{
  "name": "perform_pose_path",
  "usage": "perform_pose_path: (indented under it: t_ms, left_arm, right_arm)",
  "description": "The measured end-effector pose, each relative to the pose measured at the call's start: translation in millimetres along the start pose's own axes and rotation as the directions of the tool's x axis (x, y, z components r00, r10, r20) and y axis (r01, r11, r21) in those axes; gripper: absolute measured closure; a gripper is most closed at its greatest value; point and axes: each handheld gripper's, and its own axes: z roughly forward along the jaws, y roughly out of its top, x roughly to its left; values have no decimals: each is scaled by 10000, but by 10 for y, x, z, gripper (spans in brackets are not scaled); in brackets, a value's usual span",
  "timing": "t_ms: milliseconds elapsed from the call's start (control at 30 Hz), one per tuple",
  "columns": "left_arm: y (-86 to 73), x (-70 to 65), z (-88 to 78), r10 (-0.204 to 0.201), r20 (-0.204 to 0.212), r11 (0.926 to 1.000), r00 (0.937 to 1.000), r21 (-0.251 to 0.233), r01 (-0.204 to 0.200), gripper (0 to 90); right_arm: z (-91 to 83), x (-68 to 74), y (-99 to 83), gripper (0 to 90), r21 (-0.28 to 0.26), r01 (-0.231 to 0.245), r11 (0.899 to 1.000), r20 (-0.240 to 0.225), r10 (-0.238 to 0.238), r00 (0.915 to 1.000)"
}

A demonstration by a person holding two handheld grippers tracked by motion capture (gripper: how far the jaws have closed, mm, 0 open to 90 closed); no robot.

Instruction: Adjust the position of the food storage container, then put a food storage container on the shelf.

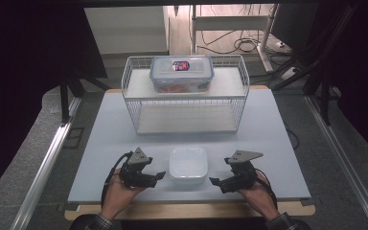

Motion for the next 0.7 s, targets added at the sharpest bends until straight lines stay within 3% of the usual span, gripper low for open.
perform_pose_path:
  t_ms: [133, 267, 400, 600, 700]
  left_arm:
    - [-75, -30, -96, 90, 125, 9995, 9999, -313, -86, 146]
    - [-138, -81, -130, 921, -233, 9951, 9955, -329, -928, 124]
    - [-190, -116, -90, 1323, -465, 9911, 9901, -106, -1329, 95]
    - [-183, -114, -97, 1291, -319, 9895, 9911, -617, -1309, 63]
    - [-192, -92, -70, 1201, -203, 9909, 9926, -591, -1211, 52]
  right_arm:
    - [-12, 4, 6, 36, -35, -28, 10000, -114, 27, 9999]
    - [-11, 11, 5, 34, 8, 112, 9999, -75, -112, 9999]
    - [-5, 12, 1, 33, 26, 221, 9998, -45, -221, 9997]
    - [4, 0, -9, 18, 100, 345, 9994, 105, -346, 9993]
    - [6, -8, -8, 12, 60, 178, 9998, 79, -178, 9998]
